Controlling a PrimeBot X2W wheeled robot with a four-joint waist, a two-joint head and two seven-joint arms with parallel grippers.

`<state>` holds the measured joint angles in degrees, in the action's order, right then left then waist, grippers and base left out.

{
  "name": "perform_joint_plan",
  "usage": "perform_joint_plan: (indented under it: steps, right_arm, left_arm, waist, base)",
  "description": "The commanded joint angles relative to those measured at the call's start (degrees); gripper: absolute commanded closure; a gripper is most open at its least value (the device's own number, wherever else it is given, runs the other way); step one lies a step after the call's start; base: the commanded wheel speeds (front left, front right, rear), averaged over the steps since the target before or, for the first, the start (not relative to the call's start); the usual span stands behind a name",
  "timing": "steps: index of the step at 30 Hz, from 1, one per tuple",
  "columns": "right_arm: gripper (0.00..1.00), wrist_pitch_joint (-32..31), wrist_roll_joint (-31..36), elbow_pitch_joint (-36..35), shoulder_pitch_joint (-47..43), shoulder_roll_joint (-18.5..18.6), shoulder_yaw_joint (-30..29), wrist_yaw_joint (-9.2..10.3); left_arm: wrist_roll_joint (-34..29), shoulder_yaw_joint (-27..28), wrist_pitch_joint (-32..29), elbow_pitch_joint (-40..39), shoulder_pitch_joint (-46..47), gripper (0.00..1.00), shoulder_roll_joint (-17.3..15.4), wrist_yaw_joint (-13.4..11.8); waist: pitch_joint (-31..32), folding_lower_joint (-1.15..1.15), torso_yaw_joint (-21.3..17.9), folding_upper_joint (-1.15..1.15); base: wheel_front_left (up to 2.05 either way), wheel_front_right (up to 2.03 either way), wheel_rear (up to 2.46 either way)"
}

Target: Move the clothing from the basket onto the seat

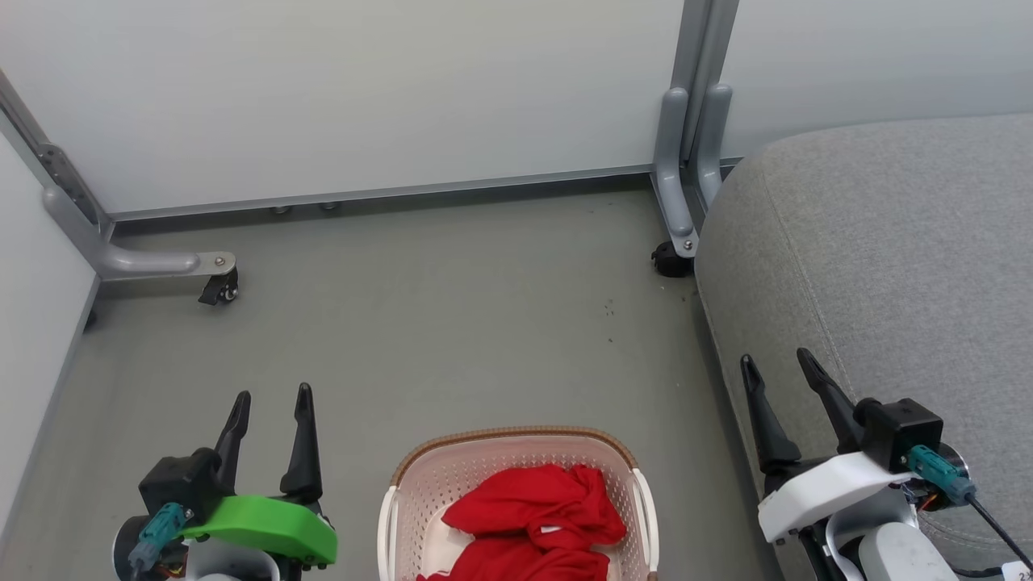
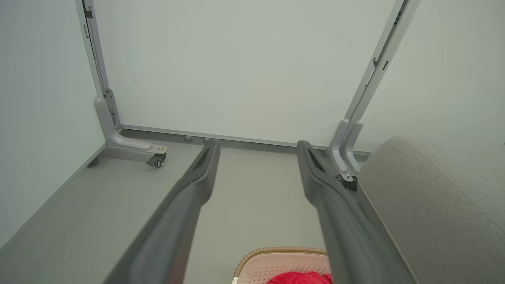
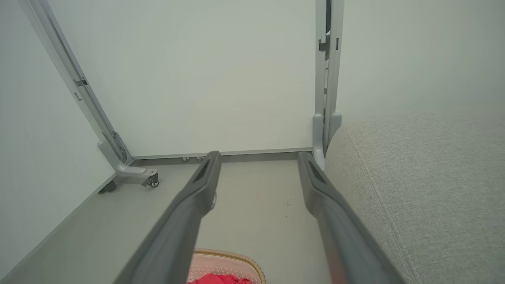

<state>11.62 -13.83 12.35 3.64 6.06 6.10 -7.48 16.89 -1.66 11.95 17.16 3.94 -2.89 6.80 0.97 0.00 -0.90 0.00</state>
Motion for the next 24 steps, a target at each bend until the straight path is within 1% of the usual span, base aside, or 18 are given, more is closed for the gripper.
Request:
perform_joint_plan:
  steps: [1,9,20,24]
  right_arm:
    - [0.00,0.5,1.4,0.0,-0.3,0.2,0.2,-0.01]
    - [0.00,1.3,3.9,0.4,-1.0,-0.5,0.6,-0.02]
    - [0.00,2.5,6.7,1.0,-1.3,-1.1,0.2,-0.01]
    - [0.00,3.0,8.3,1.2,-1.6,-1.4,0.3,-0.01]
  left_arm:
    - [-1.5,0.2,0.5,0.1,-0.7,0.00,-0.2,-0.2]
    - [-4.5,-0.1,1.4,1.1,-0.9,0.00,-0.1,-0.5]
    - [-6.9,-0.1,2.5,2.9,-0.9,0.00,-0.1,-0.8]
    - [-8.4,-0.3,3.0,3.4,-1.0,0.00,-0.1,-1.2]
  waist:
    - [0.0,0.00,0.0,0.00]
    - [0.2,0.00,0.1,0.00]
    - [0.4,0.00,0.1,0.00]
    - [0.4,0.00,0.0,0.00]
  base:
    - [0.00,0.00,0.00]
    - [0.00,0.00,0.00]
    - [0.00,0.00,0.00]
    - [0.00,0.00,0.00]
